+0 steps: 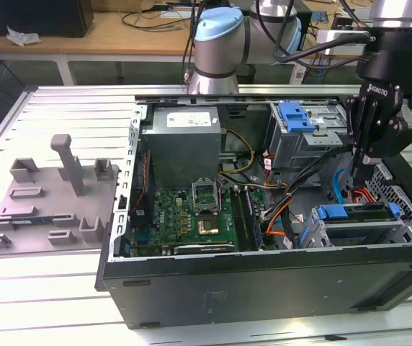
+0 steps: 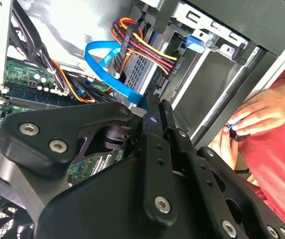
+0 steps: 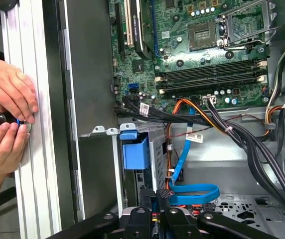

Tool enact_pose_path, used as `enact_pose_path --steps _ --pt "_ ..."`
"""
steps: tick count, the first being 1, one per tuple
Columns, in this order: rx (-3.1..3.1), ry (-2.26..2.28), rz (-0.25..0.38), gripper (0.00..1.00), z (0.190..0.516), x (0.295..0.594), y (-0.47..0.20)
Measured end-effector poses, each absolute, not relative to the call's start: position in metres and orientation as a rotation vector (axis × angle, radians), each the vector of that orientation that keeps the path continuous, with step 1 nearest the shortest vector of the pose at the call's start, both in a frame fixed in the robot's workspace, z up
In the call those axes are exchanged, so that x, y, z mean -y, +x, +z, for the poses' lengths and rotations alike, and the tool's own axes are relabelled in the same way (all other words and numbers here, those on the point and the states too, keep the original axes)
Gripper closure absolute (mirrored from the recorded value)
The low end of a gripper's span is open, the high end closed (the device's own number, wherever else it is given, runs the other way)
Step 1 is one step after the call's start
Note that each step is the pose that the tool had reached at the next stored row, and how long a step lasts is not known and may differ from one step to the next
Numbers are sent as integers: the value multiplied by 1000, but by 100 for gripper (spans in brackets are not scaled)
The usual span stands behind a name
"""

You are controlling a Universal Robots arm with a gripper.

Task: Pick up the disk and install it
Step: 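Insert the second disk wire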

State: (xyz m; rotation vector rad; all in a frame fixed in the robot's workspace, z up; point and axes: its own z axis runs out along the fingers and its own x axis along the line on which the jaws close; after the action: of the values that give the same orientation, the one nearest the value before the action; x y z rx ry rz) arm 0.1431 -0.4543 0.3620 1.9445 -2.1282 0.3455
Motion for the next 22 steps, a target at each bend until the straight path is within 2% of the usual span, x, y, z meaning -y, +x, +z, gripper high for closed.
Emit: enact_pose_path --steps 5,22 --pt "2131 1947 341 84 362 454 143" --pt "2210 2015 237 84 362 475 143"
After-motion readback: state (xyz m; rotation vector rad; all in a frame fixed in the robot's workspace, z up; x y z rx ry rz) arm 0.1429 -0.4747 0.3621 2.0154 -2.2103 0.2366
